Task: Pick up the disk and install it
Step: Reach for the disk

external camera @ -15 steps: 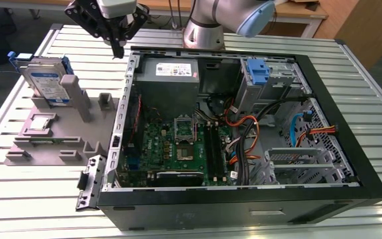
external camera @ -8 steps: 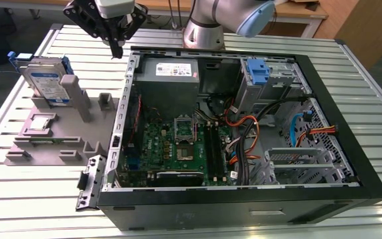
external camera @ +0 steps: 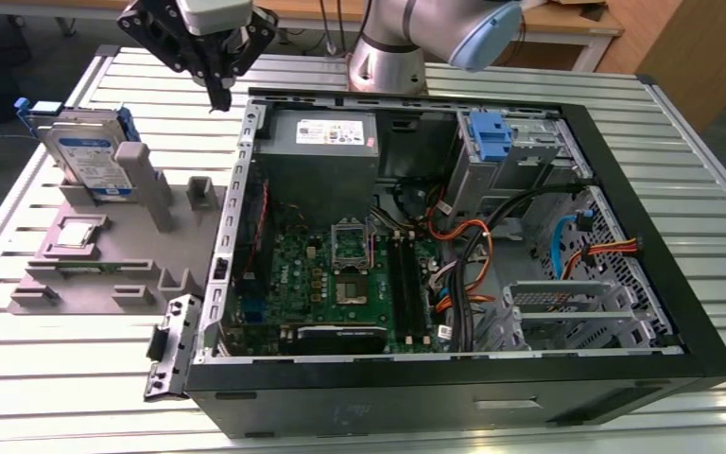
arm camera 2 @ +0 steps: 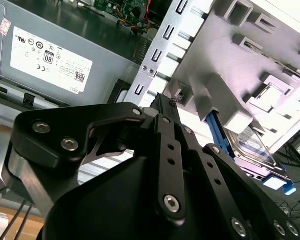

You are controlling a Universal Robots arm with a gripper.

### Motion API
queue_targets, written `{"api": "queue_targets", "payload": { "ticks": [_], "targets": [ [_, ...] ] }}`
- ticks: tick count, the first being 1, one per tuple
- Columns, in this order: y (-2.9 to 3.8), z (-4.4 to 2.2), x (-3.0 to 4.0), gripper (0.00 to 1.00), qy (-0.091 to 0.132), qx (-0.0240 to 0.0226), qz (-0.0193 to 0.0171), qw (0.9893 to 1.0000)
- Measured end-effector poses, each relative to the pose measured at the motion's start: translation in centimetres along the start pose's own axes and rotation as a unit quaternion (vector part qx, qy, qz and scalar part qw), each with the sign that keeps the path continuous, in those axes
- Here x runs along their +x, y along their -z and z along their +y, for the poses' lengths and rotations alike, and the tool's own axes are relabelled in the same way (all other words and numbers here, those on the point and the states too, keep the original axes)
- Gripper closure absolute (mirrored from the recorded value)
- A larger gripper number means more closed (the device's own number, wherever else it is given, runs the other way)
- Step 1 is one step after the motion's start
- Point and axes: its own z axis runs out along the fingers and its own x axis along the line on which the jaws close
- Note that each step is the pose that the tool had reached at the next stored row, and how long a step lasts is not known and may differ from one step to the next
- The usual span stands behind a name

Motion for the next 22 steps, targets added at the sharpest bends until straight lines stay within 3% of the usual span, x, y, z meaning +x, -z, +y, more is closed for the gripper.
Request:
{"api": "queue_targets", "payload": {
  "ticks": [13,22],
  "targets": [
    [-0.07,0.28,0.34,0.90,0.000,0.0000,0.0000,1.0000],
    [-0.18,0.89,0.86,0.90,0.000,0.0000,0.0000,1.0000]
  ]
}}
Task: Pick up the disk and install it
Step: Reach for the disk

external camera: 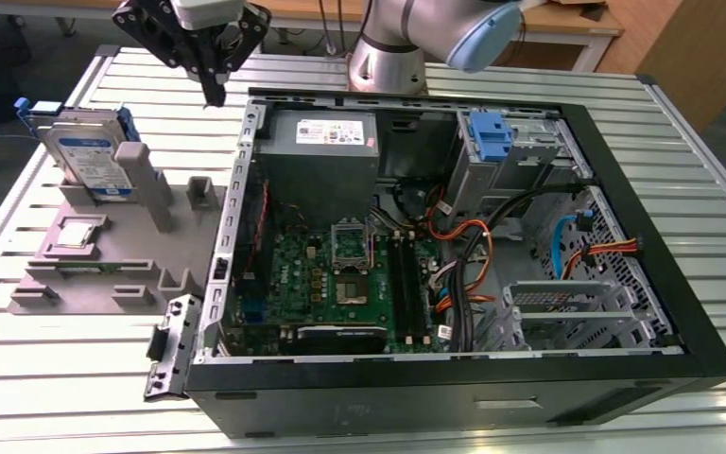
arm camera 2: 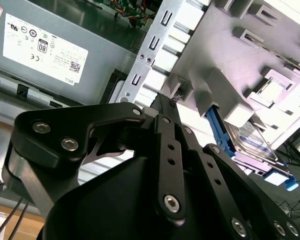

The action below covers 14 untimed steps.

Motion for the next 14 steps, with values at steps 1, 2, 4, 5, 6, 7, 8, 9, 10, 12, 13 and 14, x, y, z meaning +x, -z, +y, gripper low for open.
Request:
{"api": "queue_targets", "payload": {
  "ticks": [1,2,4,5,6,7,8,9,10,12,13,14],
  "targets": [
    [-0.01,0.07,0.14,0.90,0.000,0.0001,0.0000,1.0000],
    [-0.01,0.13,0.27,0.90,0.000,0.0001,0.0001,1.0000],
    [-0.05,0.23,0.54,0.90,0.000,0.0000,0.0000,1.0000],
    [-0.06,0.26,0.66,0.90,0.000,0.0000,0.0000,1.0000],
    [-0.07,0.30,0.79,0.90,0.000,0.0000,0.0000,1.0000],
    [-0.08,0.34,0.92,0.90,0.000,0.0000,0.0000,1.0000],
    [-0.09,0.37,1.06,0.90,0.000,0.0000,0.0000,1.0000],
    [-0.10,0.39,1.21,0.90,0.000,0.0001,0.0000,1.0000],
    [-0.11,0.41,1.37,0.90,0.000,0.0000,0.0000,1.0000],
    [-0.13,0.45,1.68,0.90,0.000,0.0000,0.0000,1.0000],
    [-0.15,0.47,1.83,0.90,0.000,0.0000,0.0000,1.0000],
    [-0.16,0.49,2.00,0.90,0.000,0.0000,0.0000,1.0000]
  ]
}}
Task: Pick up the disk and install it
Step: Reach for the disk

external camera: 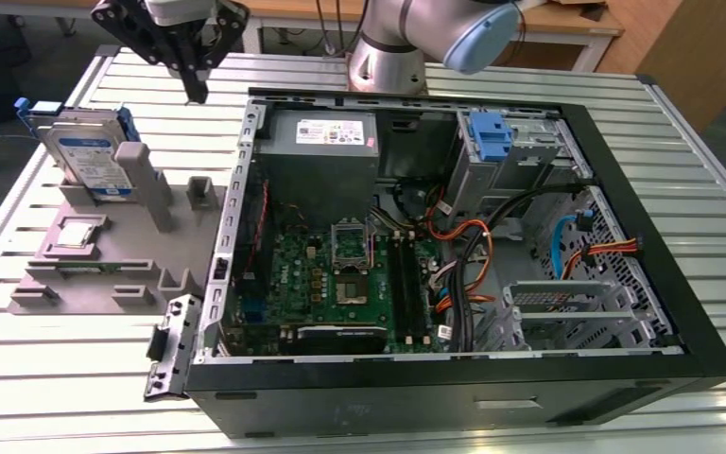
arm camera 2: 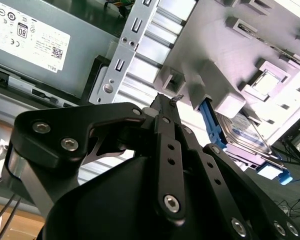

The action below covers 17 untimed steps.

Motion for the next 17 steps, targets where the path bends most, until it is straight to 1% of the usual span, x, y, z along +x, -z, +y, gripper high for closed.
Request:
{"api": "queue_targets", "payload": {
  "ticks": [4,7,17],
  "targets": [
    [-0.04,0.09,0.62,0.90,0.000,0.0000,0.0000,1.0000],
    [-0.06,0.11,0.89,0.90,0.000,0.0000,0.0000,1.0000],
    [-0.06,0.10,0.98,0.90,0.000,0.0000,0.0000,1.0000]
  ]
}}
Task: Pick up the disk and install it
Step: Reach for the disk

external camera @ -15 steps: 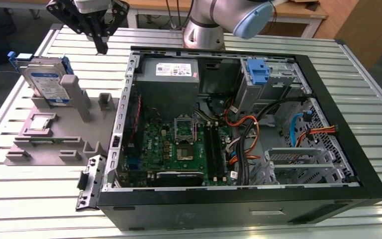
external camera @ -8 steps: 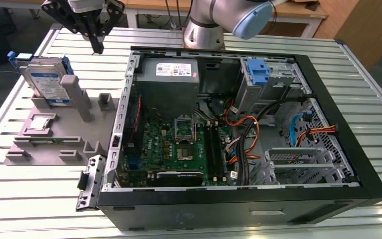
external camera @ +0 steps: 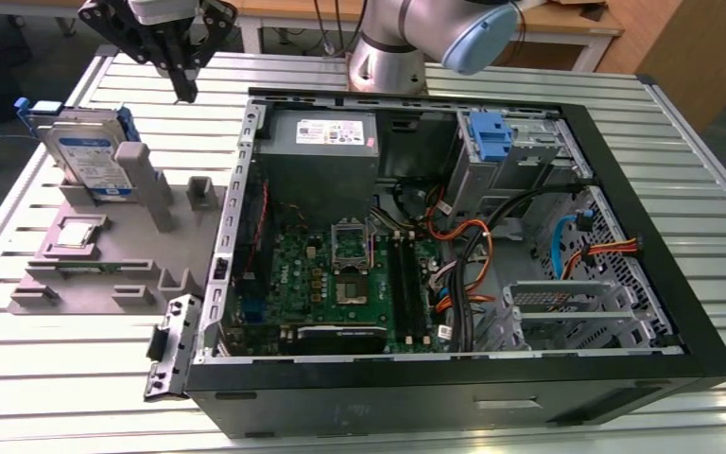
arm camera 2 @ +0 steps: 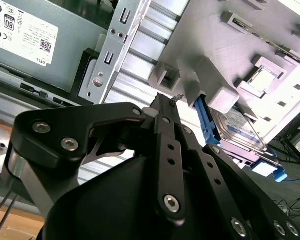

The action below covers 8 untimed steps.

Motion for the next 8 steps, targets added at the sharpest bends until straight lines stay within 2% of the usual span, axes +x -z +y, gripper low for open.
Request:
{"api": "queue_targets", "payload": {
  "ticks": [5,6,8],
  "targets": [
    [0.00,0.00,0.01,0.90,0.000,0.0000,0.0000,1.0000],
    [0.03,-0.07,0.95,0.90,0.000,0.0000,0.0000,1.0000],
    [0.03,-0.08,1.03,0.90,0.000,0.0000,0.0000,1.0000]
  ]
}}
